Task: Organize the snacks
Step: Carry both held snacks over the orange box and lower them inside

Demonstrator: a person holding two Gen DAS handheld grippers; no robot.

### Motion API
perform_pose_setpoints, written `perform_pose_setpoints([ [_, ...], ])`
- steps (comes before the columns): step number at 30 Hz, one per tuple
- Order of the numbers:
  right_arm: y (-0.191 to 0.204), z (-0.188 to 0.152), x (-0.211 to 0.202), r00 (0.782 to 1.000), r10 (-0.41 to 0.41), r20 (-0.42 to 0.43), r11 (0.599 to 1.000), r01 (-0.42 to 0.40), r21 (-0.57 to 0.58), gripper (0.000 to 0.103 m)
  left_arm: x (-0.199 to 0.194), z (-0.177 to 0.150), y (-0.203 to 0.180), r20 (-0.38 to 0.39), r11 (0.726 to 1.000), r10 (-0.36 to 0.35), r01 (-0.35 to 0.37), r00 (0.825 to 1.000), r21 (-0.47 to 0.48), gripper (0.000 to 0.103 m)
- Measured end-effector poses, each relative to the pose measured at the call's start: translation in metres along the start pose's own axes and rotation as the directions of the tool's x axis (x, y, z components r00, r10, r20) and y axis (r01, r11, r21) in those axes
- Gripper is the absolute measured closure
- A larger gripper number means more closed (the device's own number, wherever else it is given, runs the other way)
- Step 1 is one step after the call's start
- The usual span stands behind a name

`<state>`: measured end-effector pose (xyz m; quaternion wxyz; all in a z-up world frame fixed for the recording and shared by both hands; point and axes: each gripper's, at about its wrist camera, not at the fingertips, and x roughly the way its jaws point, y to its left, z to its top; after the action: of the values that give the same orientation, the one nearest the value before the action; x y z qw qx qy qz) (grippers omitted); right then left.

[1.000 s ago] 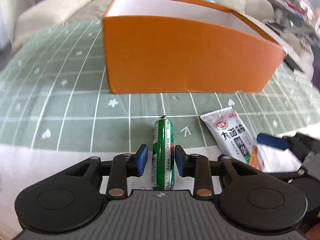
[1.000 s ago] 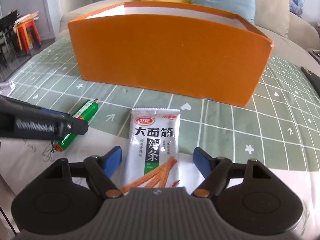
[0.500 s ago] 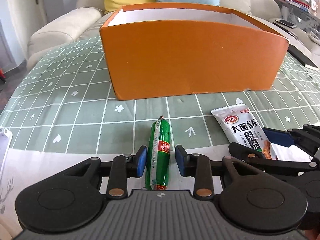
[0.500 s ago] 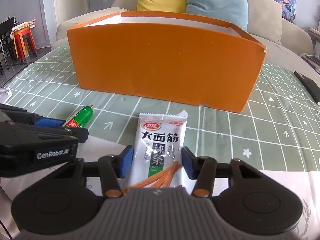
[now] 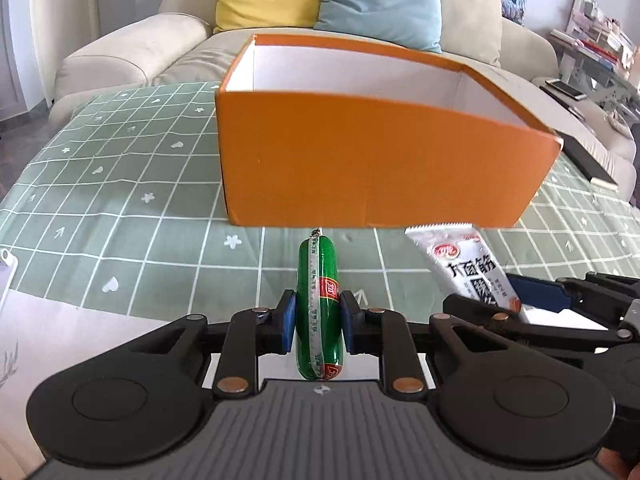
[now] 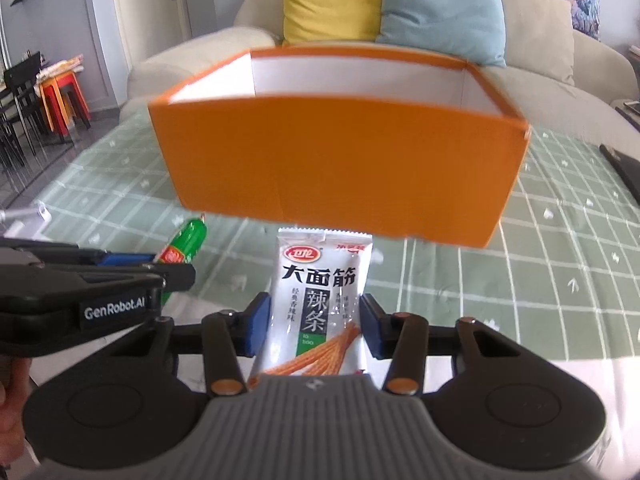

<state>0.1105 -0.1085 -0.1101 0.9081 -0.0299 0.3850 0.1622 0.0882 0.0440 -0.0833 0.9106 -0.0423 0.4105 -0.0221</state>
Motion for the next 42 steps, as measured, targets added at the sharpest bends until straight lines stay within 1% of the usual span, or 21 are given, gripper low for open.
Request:
perform_pose_setpoints([
  [5,-0.003,0.014,-0.023,0.998,0.017,0.068,1.000,-0.017,-0.004,0.057,-0.017,0.015,-0.001,0.029,1.000,0.008,-0.008,1.000,0.007,0.078],
  [11,-0.008,0.035,-0.054,0.989,0.014,0.150,1.000,-0.014,-0.005,0.058,-0.038,0.035,-0.002,0.066,0.999,0.018,-0.020,0.998,0.027,0.078],
  [17,-0.017,0.061,-0.073,0.980,0.014,0.201,1.000,-0.009,-0.028,0.058,-0.048,0.062,-0.005,0.111,0.999,-0.001,-0.002,0.994,0.033,0.078],
  [20,-0.025,0.078,-0.076,0.978,0.037,0.205,0.999,-0.032,-0.026,0.058,-0.052,0.078,-0.010,0.141,0.998,-0.017,0.009,0.990,0.055,0.078],
  [22,-0.027,0.089,-0.078,0.977,0.042,0.209,0.998,-0.034,-0.044,0.058,-0.053,0.089,-0.013,0.155,0.998,-0.031,0.021,0.987,0.063,0.078],
  [25,-0.028,0.110,-0.078,0.974,0.037,0.222,0.996,-0.017,-0.090,0.058,-0.052,0.106,-0.016,0.174,0.997,-0.039,0.026,0.984,0.075,0.078],
  [31,-0.039,0.150,-0.066,0.976,0.032,0.213,0.991,-0.004,-0.133,0.058,-0.040,0.139,-0.020,0.188,0.995,-0.064,0.049,0.980,0.087,0.078],
  [34,-0.043,0.166,-0.053,0.980,0.024,0.196,0.986,0.009,-0.164,0.058,-0.030,0.151,-0.017,0.176,0.994,-0.089,0.077,0.980,0.074,0.078],
  [38,-0.047,0.183,-0.030,0.988,0.017,0.155,0.982,0.012,-0.189,0.058,-0.014,0.164,-0.016,0.156,0.993,-0.095,0.084,0.983,0.079,0.078],
  [42,-0.050,0.192,-0.004,0.993,-0.002,0.114,0.977,0.026,-0.212,0.058,0.007,0.171,-0.017,0.125,0.993,-0.082,0.071,0.989,0.096,0.078],
])
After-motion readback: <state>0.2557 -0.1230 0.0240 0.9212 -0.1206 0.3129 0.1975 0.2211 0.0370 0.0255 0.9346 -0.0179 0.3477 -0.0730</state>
